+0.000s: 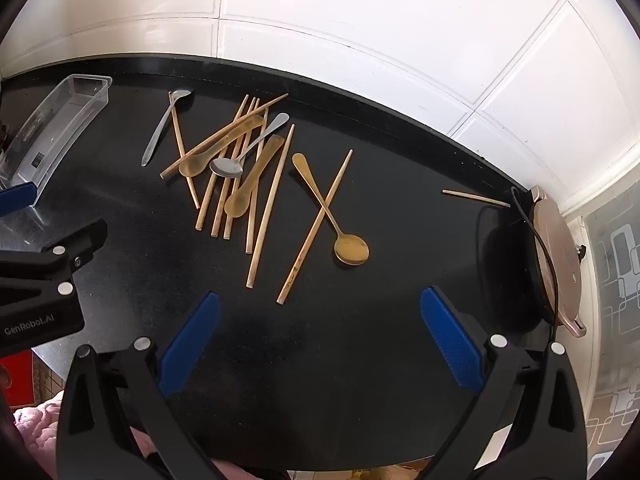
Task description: Organize utensils
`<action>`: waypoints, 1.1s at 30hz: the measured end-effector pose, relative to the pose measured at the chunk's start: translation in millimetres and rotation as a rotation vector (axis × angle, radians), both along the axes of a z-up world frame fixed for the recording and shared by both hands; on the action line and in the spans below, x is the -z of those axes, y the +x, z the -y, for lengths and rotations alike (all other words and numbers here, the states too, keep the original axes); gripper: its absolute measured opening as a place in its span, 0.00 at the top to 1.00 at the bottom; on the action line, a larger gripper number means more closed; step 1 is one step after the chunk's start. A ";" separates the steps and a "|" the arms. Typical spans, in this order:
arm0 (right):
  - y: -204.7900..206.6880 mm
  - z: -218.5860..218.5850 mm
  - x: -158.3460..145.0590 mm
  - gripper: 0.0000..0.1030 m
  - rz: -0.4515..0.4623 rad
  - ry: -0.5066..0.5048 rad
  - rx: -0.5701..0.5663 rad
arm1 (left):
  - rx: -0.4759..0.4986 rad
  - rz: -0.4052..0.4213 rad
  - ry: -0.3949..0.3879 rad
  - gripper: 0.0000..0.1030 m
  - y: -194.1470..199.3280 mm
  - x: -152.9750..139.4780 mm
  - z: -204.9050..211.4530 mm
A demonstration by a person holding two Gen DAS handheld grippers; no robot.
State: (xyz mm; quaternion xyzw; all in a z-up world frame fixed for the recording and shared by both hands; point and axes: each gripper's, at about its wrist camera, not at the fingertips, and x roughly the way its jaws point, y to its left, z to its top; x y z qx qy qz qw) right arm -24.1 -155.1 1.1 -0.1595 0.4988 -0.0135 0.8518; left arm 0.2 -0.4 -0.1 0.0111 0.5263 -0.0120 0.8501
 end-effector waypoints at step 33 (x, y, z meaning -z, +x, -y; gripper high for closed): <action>7.5 16.3 5.2 0.06 0.007 0.086 0.013 | 0.129 -0.189 -0.313 0.06 11.3 17.7 5.0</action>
